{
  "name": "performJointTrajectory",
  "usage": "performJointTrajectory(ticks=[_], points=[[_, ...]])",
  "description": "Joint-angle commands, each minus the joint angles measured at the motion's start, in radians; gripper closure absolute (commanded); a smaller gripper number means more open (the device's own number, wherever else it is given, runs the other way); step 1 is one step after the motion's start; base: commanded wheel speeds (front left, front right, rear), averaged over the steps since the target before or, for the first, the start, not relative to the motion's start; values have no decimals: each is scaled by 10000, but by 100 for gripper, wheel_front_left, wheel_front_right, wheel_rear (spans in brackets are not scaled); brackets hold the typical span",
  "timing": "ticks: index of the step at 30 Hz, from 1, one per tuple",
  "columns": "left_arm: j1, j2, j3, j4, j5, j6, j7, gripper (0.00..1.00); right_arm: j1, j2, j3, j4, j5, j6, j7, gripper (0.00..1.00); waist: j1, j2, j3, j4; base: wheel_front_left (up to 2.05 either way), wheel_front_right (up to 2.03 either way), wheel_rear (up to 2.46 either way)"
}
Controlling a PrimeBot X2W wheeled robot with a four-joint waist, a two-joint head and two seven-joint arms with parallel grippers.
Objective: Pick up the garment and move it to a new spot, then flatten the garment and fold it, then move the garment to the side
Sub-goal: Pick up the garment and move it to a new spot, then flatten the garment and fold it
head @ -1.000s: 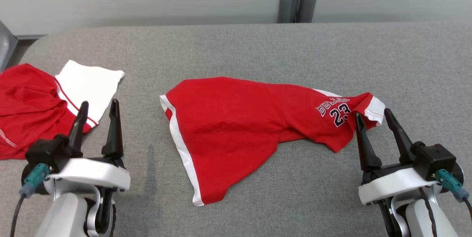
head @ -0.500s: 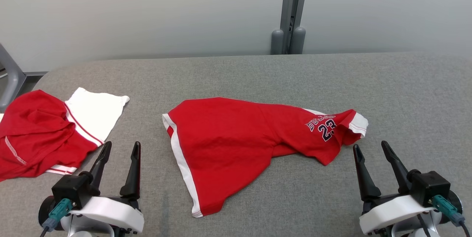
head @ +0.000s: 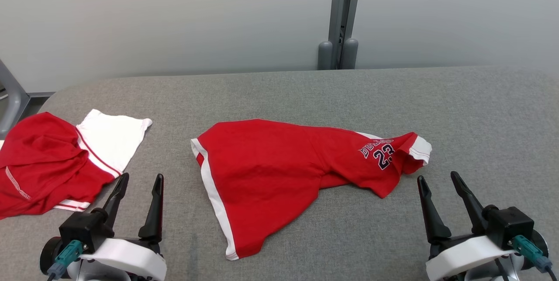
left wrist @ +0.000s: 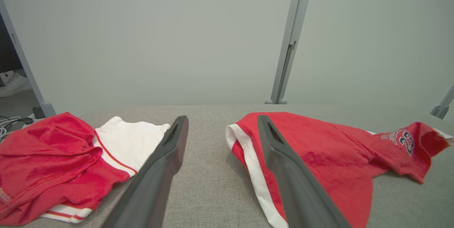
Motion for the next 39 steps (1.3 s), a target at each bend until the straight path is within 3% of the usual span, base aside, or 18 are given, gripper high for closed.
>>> performJointTrajectory(ticks=[1, 26, 32, 39], points=[[33, 55, 12, -43, -23, 77, -37, 0, 115, -55, -31, -49, 33, 16, 9, 0, 0, 0, 0, -9, 0, 0, 0], [-219, 147, -105, -102, -129, 152, -34, 0, -168, -52, 90, -23, 63, 17, -3, 0, 0, 0, 273, 15, 0, 0, 0], [-645, 12, -227, -169, -152, 75, -58, 0, -758, -48, 1412, 210, -109, 17, 492, 0, 0, 0, 732, 580, 0, 0, 0], [-1186, -289, -341, 49, -167, -52, -228, 0, -1586, -272, 4196, 922, 263, 16, 1069, 0, 0, 0, 1318, 1459, 0, 0, 0]])
